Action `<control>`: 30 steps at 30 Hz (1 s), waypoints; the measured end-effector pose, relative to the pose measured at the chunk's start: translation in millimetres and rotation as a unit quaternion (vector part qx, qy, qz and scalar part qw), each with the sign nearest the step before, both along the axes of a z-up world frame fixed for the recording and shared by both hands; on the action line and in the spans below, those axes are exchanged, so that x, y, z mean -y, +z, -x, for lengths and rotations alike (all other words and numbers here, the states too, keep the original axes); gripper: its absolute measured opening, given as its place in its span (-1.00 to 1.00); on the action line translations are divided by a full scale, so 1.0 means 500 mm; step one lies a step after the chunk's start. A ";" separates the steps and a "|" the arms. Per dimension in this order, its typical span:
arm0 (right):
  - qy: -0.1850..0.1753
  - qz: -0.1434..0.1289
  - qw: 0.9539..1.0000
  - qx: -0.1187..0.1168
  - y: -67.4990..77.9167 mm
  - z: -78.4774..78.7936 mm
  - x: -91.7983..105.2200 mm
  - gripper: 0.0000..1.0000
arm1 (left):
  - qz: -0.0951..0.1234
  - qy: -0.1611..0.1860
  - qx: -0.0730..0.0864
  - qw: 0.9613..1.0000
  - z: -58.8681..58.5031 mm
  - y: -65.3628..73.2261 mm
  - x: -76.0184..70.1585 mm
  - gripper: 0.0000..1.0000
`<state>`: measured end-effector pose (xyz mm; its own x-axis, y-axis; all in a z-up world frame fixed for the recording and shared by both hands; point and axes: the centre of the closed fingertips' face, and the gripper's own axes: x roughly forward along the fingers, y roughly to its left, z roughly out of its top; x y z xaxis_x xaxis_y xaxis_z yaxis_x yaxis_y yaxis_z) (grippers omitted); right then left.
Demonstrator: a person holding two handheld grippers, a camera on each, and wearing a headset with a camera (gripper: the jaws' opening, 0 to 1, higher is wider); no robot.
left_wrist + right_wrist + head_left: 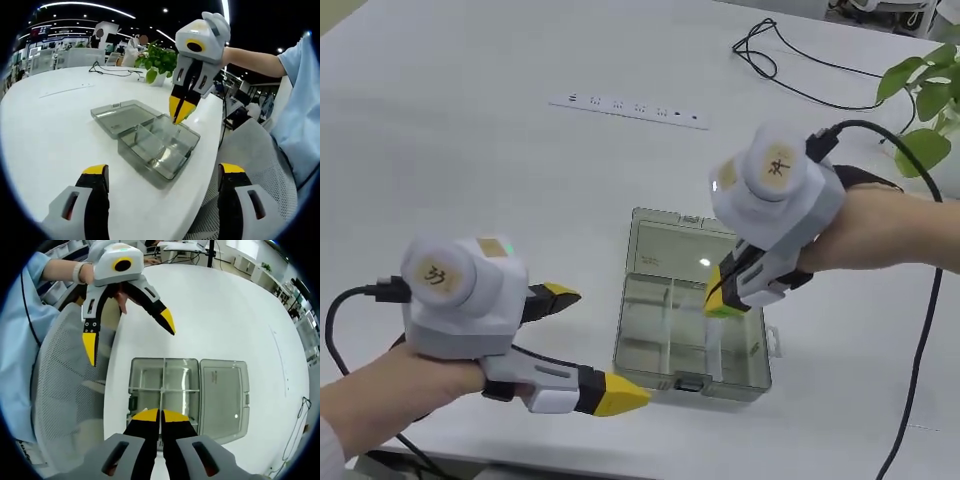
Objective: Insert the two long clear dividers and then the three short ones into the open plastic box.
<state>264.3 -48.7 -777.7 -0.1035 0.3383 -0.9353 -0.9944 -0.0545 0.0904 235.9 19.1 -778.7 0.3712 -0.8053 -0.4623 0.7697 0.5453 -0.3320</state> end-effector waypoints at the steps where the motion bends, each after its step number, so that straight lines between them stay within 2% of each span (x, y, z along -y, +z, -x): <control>1: 0.000 0.002 1.000 0.001 -0.003 0.000 0.000 -0.96 | 0.000 0.000 -0.001 1.000 -0.001 0.000 0.000 0.83; 13: 0.004 0.036 0.999 0.016 -0.058 -0.009 -0.001 -0.96 | 0.001 0.002 0.002 1.000 -0.002 0.005 -0.001 0.82; 23: 0.005 0.044 0.999 0.019 -0.080 -0.007 -0.002 -0.96 | 0.000 0.002 0.000 1.000 -0.002 0.005 -0.005 0.81; 30: 0.004 0.047 0.999 0.021 -0.080 -0.008 -0.001 -0.96 | 0.001 0.001 0.001 1.000 -0.005 0.006 -0.001 0.80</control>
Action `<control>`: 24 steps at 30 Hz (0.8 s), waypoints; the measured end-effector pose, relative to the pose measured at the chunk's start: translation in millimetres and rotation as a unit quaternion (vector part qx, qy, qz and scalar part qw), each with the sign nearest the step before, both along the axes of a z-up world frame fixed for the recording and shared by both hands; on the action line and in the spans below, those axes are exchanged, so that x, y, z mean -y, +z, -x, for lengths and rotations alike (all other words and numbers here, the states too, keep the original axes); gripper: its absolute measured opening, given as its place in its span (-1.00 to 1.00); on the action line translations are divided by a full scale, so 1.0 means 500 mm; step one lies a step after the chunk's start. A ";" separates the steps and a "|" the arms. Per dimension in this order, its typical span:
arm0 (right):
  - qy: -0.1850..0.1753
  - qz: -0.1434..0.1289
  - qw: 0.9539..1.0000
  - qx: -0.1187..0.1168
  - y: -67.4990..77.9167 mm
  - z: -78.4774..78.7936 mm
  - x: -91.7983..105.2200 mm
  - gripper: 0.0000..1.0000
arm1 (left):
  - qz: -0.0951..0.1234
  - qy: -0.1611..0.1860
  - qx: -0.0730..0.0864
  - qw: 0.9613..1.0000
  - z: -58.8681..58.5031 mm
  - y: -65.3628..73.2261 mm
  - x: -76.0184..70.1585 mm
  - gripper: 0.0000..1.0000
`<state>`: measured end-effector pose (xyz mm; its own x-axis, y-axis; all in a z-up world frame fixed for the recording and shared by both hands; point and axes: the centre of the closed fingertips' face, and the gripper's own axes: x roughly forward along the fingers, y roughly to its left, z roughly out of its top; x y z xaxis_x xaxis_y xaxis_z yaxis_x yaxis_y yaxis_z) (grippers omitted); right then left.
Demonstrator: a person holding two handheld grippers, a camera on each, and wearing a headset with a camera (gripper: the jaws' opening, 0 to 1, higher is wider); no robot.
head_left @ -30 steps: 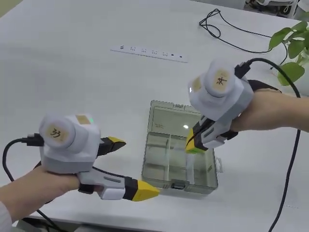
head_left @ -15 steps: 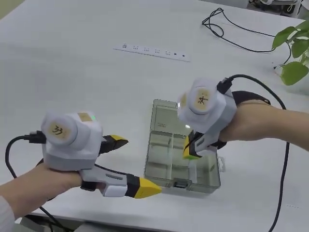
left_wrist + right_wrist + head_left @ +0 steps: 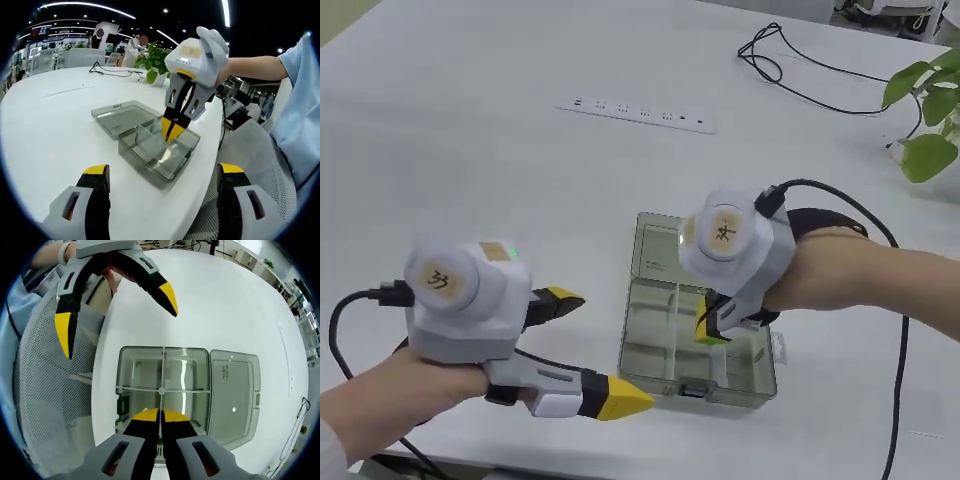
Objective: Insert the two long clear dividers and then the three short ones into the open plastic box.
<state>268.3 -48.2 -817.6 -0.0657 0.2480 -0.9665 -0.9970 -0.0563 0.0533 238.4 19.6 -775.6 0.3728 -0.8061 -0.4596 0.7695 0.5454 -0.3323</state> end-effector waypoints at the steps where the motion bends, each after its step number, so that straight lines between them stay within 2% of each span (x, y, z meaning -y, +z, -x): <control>1: 0.000 0.000 1.000 0.000 0.000 0.000 0.000 -0.96 | 0.000 0.000 0.001 1.000 0.000 0.000 0.001 0.80; 11: 0.001 -0.003 1.000 0.004 -0.001 0.000 0.002 -0.96 | 0.000 -0.003 0.002 1.000 0.000 -0.001 0.003 0.79; 20: 0.035 0.003 0.999 0.015 -0.011 0.002 0.012 -0.94 | 0.000 -0.004 0.004 1.000 -0.002 0.001 0.000 0.78; 24: 0.035 -0.015 0.999 0.022 -0.008 -0.003 0.010 -0.69 | -0.001 -0.004 0.005 1.000 -0.001 0.003 0.003 0.78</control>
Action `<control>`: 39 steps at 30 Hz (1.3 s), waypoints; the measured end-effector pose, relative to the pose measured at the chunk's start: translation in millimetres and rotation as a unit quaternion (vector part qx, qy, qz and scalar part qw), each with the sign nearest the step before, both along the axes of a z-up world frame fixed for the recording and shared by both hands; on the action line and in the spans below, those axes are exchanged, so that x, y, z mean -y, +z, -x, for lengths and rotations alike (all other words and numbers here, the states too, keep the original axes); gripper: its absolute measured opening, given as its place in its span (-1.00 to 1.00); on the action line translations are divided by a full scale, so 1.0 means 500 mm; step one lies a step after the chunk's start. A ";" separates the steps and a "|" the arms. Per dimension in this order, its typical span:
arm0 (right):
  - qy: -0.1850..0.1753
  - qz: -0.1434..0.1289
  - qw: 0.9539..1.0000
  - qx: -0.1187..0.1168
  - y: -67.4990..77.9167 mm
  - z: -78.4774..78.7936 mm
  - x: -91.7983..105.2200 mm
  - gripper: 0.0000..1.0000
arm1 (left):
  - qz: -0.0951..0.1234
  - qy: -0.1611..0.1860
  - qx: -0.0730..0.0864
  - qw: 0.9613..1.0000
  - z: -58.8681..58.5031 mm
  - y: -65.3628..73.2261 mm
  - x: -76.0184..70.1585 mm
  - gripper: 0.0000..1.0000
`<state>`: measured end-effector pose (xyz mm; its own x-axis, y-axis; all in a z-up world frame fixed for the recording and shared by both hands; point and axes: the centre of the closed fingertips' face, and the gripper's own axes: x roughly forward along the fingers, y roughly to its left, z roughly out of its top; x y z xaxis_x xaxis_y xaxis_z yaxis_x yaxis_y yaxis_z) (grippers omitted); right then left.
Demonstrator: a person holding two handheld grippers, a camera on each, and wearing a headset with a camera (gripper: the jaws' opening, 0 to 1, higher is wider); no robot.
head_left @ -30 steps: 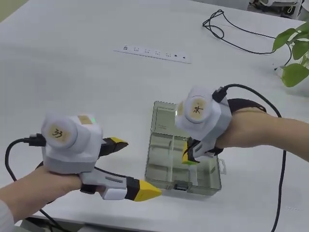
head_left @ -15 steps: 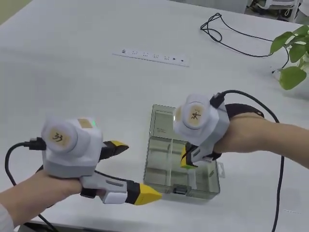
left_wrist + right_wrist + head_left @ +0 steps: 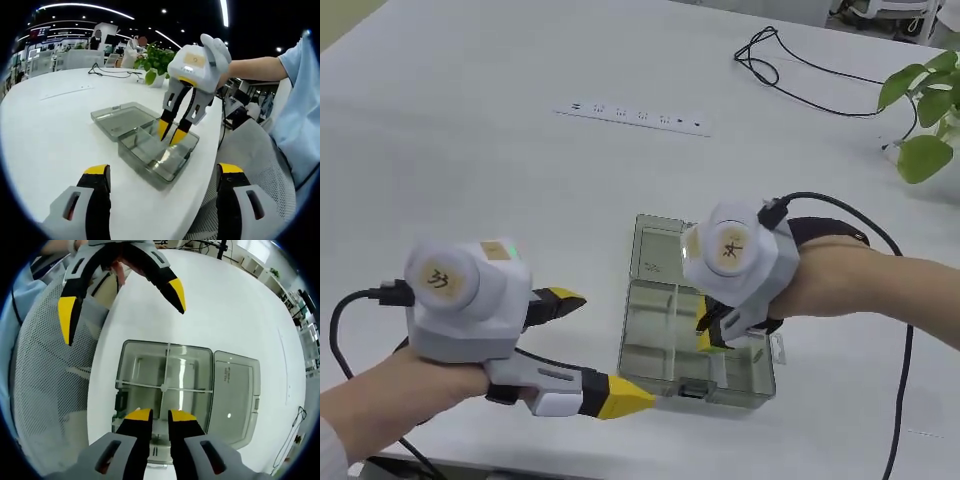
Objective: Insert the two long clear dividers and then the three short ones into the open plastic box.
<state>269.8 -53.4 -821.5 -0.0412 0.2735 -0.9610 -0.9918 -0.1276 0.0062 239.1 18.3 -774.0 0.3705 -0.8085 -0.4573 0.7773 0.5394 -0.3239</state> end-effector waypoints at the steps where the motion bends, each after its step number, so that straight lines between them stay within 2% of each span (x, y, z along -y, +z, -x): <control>1: 0.004 -0.005 1.000 0.004 0.002 -0.002 -0.001 -0.64 | 0.000 0.000 0.000 1.000 0.000 0.000 0.001 0.78; 10: -0.016 -0.059 0.998 0.002 0.034 -0.005 -0.002 -0.30 | 0.001 -0.001 0.003 1.000 0.001 0.002 0.006 0.78; 14: -0.029 -0.102 0.994 -0.015 0.048 0.009 -0.008 -0.15 | 0.003 -0.001 0.008 1.000 0.000 0.006 0.006 0.79; 16: -0.036 -0.117 0.992 -0.015 0.053 0.009 -0.010 -0.10 | 0.005 -0.001 0.011 1.000 -0.002 0.009 0.005 0.78; 18: -0.052 -0.139 0.989 -0.024 0.060 0.013 -0.016 0.00 | 0.008 0.001 0.018 1.000 -0.005 0.015 0.003 0.78; 22: -0.063 -0.172 0.983 -0.012 0.070 0.008 -0.020 0.33 | 0.011 0.001 0.023 1.000 -0.010 0.022 0.000 0.80; 29: -0.085 -0.202 0.976 -0.003 0.072 0.006 -0.015 0.81 | 0.012 0.003 0.036 0.999 -0.015 0.034 -0.005 0.85; 32: -0.099 -0.217 0.971 0.004 0.075 0.004 -0.013 0.98 | 0.012 0.003 0.039 0.999 -0.013 0.038 -0.006 0.88; 35: -0.112 -0.224 0.968 0.003 0.073 0.004 -0.005 1.00 | 0.011 0.000 0.040 0.999 -0.011 0.039 -0.005 0.91; 37: -0.132 -0.235 0.963 -0.004 0.074 0.003 0.000 1.00 | 0.015 -0.001 0.041 0.999 -0.011 0.041 -0.003 0.93; 38: -0.150 -0.245 0.958 -0.007 0.076 0.000 0.003 1.00 | 0.015 -0.001 0.041 0.999 -0.011 0.041 -0.002 0.94; 39: -0.150 -0.246 0.957 -0.004 0.077 -0.001 0.009 1.00 | 0.016 -0.001 0.041 0.999 -0.011 0.042 -0.002 0.96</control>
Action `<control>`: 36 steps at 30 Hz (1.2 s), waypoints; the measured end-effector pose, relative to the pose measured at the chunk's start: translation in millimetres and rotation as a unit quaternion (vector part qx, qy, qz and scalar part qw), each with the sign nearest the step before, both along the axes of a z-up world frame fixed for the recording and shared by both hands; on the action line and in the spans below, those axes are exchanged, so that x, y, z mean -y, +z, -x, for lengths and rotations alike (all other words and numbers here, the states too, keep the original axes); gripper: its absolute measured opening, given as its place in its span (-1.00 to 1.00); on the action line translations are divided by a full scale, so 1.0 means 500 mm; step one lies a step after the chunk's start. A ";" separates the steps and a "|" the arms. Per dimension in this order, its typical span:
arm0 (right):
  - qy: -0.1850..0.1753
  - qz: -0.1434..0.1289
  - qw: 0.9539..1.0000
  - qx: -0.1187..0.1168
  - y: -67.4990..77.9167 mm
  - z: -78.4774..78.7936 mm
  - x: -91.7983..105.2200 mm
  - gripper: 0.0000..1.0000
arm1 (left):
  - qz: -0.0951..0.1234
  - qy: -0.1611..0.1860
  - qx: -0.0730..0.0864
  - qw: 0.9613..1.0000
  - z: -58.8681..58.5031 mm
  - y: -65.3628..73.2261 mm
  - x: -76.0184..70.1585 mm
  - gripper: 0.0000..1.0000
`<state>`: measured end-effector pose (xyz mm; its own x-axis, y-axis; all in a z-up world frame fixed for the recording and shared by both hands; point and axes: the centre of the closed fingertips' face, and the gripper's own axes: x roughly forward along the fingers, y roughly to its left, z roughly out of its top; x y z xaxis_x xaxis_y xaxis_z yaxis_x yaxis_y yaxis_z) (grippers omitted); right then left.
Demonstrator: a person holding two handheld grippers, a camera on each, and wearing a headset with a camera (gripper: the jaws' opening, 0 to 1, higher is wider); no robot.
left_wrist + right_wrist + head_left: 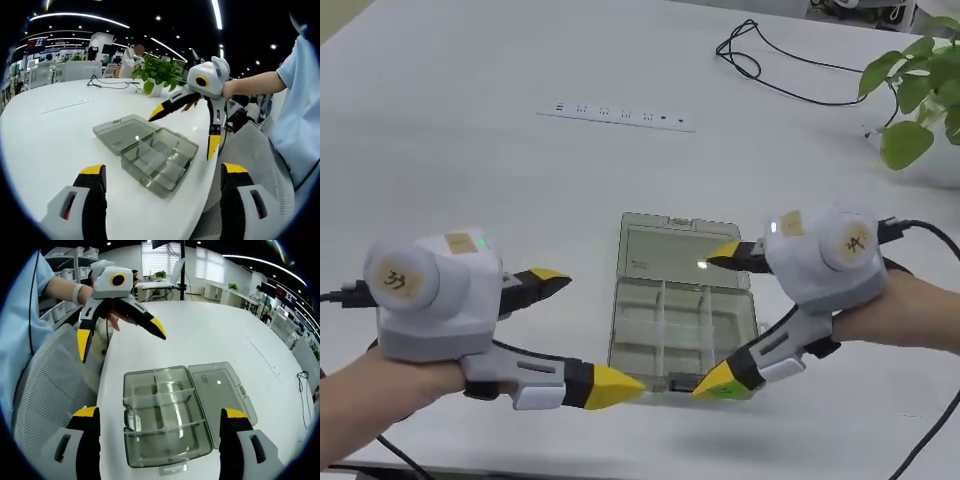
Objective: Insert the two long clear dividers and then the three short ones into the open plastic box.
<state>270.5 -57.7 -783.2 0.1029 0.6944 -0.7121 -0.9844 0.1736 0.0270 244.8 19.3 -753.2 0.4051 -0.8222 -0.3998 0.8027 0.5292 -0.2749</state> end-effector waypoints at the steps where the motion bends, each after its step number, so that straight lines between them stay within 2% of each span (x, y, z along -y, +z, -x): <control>1: -0.003 -0.001 1.000 0.003 0.000 -0.002 0.005 1.00 | 0.000 0.000 0.001 1.000 -0.001 0.000 0.000 0.96; 10: -0.044 -0.007 0.999 0.002 0.005 -0.002 0.075 1.00 | -0.007 0.000 0.012 1.000 -0.010 0.004 -0.002 1.00; 14: -0.069 -0.005 0.998 0.003 0.007 -0.001 0.119 1.00 | -0.006 0.004 0.012 1.000 -0.014 0.006 -0.004 1.00; 19: -0.100 0.005 0.995 -0.006 0.008 0.014 0.182 1.00 | 0.000 0.010 0.015 1.000 -0.019 0.010 -0.004 1.00; 26: -0.131 0.024 0.991 -0.001 0.012 0.022 0.263 1.00 | 0.005 0.015 0.015 1.000 -0.022 0.011 -0.004 1.00; 30: -0.145 0.051 0.988 0.002 0.003 0.028 0.325 1.00 | 0.006 0.017 0.014 1.000 -0.021 0.010 -0.002 1.00; 32: -0.150 0.057 0.987 -0.004 -0.002 0.032 0.344 1.00 | 0.006 0.017 0.014 1.000 -0.020 0.011 0.000 1.00; 36: -0.156 0.086 0.984 -0.006 -0.017 0.039 0.391 0.99 | 0.005 0.015 0.013 1.000 -0.016 0.009 0.002 1.00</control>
